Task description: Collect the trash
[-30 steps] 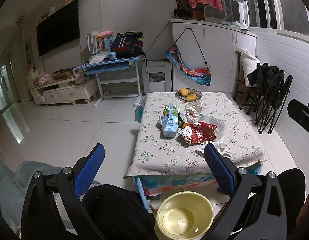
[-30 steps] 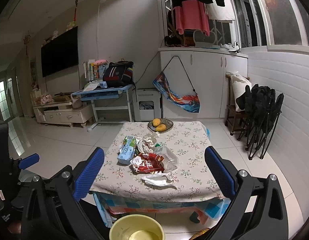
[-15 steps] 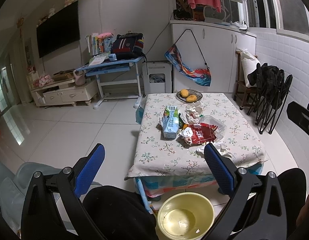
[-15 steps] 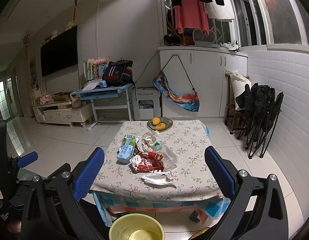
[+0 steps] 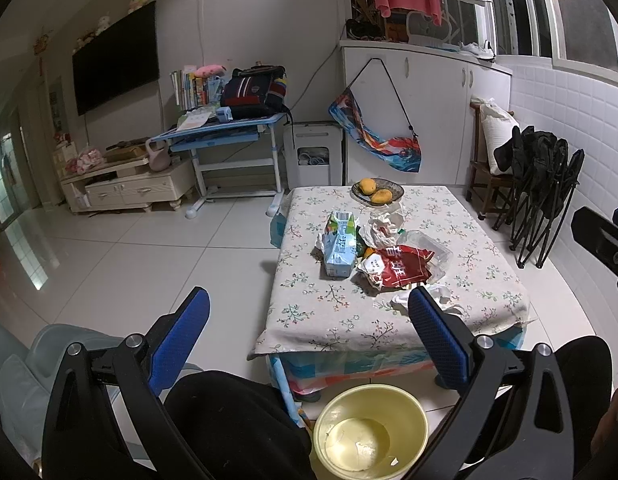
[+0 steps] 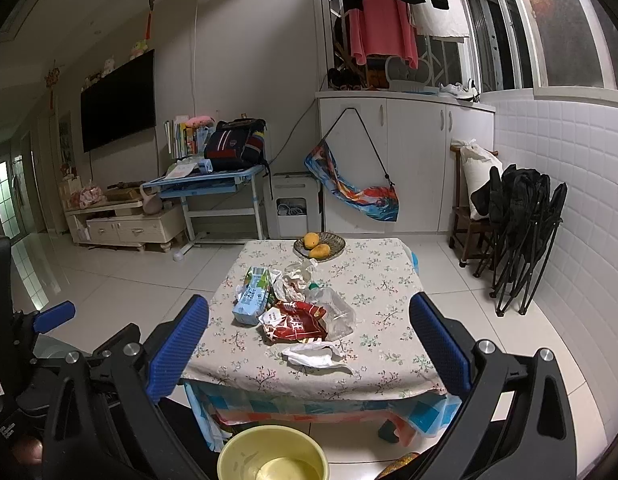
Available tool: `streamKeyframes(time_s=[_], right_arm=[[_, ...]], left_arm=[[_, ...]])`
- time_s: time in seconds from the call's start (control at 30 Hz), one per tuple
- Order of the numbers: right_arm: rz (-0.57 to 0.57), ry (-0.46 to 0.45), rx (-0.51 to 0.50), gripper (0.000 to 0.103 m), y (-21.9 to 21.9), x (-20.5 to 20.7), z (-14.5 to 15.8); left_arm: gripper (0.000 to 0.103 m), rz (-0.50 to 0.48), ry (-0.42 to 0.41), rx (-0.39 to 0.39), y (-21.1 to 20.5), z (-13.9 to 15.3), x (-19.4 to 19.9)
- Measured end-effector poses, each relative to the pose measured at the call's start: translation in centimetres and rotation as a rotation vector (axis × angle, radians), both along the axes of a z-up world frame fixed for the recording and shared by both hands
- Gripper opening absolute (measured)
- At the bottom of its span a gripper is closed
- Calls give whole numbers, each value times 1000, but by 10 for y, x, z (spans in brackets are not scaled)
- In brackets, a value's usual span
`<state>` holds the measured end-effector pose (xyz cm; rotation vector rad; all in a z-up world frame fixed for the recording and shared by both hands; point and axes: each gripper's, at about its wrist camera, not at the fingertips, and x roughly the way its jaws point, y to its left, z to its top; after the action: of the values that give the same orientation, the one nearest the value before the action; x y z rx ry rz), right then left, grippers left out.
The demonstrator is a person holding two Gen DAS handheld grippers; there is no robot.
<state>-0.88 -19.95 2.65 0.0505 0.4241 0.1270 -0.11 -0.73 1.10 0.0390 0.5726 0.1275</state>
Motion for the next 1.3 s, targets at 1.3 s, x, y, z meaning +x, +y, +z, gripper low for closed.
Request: streamKeyframes(time_s=[1.3], right_arm=[[52, 125, 13, 96, -12, 48, -45]], left_arm=[[96, -23, 93, -59, 18, -44, 56]])
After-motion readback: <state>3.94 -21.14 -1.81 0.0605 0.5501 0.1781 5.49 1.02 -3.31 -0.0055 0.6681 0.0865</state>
